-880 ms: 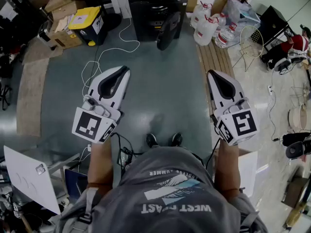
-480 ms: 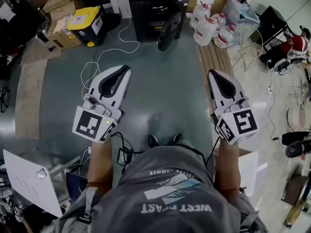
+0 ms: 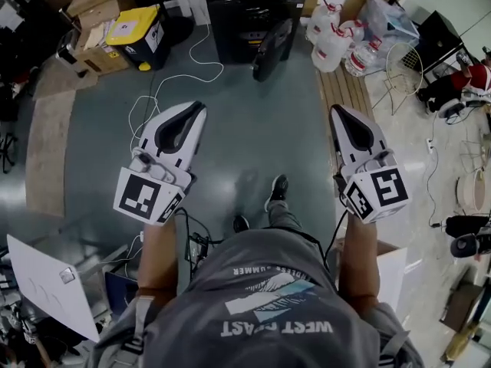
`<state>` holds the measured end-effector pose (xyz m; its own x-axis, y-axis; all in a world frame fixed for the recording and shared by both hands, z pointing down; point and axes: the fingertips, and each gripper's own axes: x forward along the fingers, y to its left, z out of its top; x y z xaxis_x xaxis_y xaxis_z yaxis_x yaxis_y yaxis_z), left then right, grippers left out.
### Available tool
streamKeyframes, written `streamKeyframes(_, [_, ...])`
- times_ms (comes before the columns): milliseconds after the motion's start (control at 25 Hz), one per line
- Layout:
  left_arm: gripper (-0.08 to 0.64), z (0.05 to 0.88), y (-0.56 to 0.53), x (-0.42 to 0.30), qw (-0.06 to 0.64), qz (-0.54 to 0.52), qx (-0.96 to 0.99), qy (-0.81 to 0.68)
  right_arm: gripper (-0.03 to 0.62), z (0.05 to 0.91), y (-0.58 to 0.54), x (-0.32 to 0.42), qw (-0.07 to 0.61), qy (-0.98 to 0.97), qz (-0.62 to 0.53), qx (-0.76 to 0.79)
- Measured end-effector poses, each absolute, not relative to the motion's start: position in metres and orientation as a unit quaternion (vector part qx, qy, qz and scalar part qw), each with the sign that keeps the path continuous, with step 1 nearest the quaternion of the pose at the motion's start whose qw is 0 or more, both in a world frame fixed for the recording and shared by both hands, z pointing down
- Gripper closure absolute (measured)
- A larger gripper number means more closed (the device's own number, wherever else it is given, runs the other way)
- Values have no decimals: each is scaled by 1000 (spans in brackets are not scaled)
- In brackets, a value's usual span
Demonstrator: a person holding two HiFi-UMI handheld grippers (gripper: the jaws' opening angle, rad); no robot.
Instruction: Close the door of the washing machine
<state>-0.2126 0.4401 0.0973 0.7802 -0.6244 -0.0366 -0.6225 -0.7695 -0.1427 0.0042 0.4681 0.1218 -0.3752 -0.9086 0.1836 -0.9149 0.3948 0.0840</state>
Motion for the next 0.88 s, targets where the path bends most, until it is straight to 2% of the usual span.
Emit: streamKeyframes(880, [525, 112, 281, -96, 69, -40, -910, 406, 565, 150, 268, 115, 89, -873, 45, 478])
